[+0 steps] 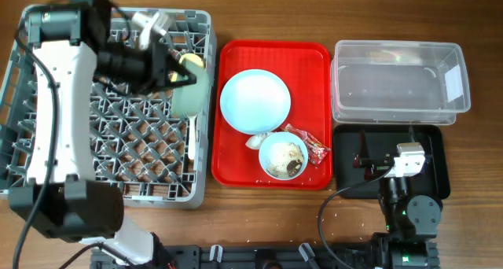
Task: Sort waste into correct bins and load items into the dishwasher rack
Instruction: 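Lift the green bowl and set it upright in the dish rack, then open the left gripper and withdraw from the green bowl, then move the left gripper to the light-blue plate rim and grasp it, then lift the light-blue plate and stand it upright in the dish rack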
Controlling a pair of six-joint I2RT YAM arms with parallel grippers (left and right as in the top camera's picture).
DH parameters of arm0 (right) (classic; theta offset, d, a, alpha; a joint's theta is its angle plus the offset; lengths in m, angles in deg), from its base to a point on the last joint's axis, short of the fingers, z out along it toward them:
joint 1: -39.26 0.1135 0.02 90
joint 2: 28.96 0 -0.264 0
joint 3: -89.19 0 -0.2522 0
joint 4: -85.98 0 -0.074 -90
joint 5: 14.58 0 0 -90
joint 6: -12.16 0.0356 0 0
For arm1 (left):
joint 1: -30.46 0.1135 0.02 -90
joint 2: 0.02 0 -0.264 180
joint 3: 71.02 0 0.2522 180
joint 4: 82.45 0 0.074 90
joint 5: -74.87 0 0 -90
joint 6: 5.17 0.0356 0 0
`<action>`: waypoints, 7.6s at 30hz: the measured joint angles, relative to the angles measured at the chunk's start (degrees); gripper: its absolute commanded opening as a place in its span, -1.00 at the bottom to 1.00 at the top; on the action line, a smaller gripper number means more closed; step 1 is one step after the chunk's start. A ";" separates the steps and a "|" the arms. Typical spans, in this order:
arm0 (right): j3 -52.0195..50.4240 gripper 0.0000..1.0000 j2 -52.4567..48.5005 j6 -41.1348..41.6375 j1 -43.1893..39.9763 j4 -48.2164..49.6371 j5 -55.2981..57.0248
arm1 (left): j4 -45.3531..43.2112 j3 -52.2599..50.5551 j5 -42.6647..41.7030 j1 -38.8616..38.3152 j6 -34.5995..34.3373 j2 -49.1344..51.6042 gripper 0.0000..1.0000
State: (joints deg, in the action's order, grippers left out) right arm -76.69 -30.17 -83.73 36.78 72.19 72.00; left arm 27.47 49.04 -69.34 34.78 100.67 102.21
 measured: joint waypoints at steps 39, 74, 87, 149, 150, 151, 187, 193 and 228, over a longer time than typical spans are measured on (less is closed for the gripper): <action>0.00 1.00 0.00 0.00 0.00 -0.02 0.00 | -27.39 -35.60 -25.75 12.20 8.44 1.53 -0.92; 0.00 1.00 0.00 0.00 0.00 -0.02 0.00 | -20.26 -19.87 17.16 11.45 -20.85 -15.04 -0.92; 0.00 1.00 0.00 -0.02 0.00 -0.02 0.02 | -36.41 -33.27 53.75 -17.46 -33.75 -12.39 -0.91; 0.00 1.00 0.00 0.00 0.00 -0.04 0.00 | -57.00 -35.26 59.28 -38.62 -49.24 -0.13 -0.92; 0.00 1.00 0.00 0.00 0.00 -0.02 0.00 | -59.28 -35.26 59.56 -38.62 -49.22 1.97 -0.92; 0.00 1.00 0.00 0.00 0.02 -0.02 0.00 | -62.55 -35.26 59.78 -38.66 -49.20 3.82 -0.92; 0.00 1.00 0.00 0.00 0.00 -0.02 0.00 | -93.57 -34.56 35.76 -42.97 -49.20 15.37 -0.92; 0.00 1.00 0.00 0.00 0.00 -0.02 0.02 | -79.41 -32.79 37.48 -30.51 -49.20 3.21 -0.73; 0.00 1.00 0.00 -0.02 0.00 -0.02 0.00 | -63.65 -32.00 59.54 -33.83 -33.59 10.29 -0.28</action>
State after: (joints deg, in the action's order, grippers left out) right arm -76.69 -30.17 -83.75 36.78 72.16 72.00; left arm -36.18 17.04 -9.80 0.95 67.07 112.51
